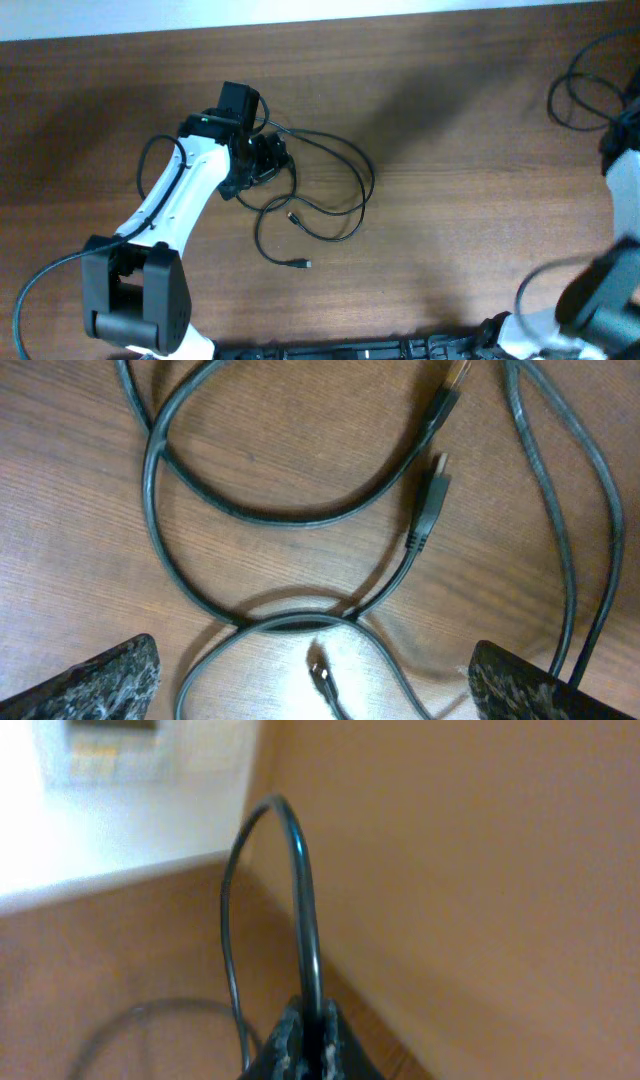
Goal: Untangle cables
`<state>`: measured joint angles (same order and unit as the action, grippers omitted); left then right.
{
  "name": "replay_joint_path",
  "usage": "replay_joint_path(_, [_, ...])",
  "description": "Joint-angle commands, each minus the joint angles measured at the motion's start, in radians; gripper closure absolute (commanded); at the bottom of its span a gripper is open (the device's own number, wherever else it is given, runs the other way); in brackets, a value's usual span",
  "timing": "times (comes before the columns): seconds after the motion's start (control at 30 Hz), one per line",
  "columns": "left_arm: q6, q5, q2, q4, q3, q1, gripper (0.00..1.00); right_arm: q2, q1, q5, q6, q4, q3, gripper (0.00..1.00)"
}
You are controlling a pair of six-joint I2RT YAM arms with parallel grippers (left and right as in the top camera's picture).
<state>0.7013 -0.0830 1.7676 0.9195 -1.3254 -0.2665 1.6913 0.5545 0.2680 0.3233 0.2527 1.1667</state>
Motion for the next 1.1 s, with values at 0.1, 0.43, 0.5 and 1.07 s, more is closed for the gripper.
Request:
replay_joint_path(0.1, [0.01, -0.007, 0.007, 0.002, 0.001, -0.002, 0.01, 0.393, -0.019, -0.098, 0.708, 0.343, 0.027, 0.96])
replay_joint_path(0.43, [0.01, -0.007, 0.007, 0.002, 0.001, -0.002, 0.01, 0.582, -0.144, -0.139, 0.548, 0.083, 0.323, 0.01])
replay_joint_path(0.5, [0.01, -0.007, 0.007, 0.002, 0.001, -0.002, 0.01, 0.47, -0.192, -0.137, 0.44, 0.029, 0.323, 0.01])
replay_joint_path(1.07, [-0.004, -0.008, -0.003, 0.009, -0.024, 0.024, 0.01, 0.218, -0.957, -0.569, -0.44, -1.037, 0.311, 0.01])
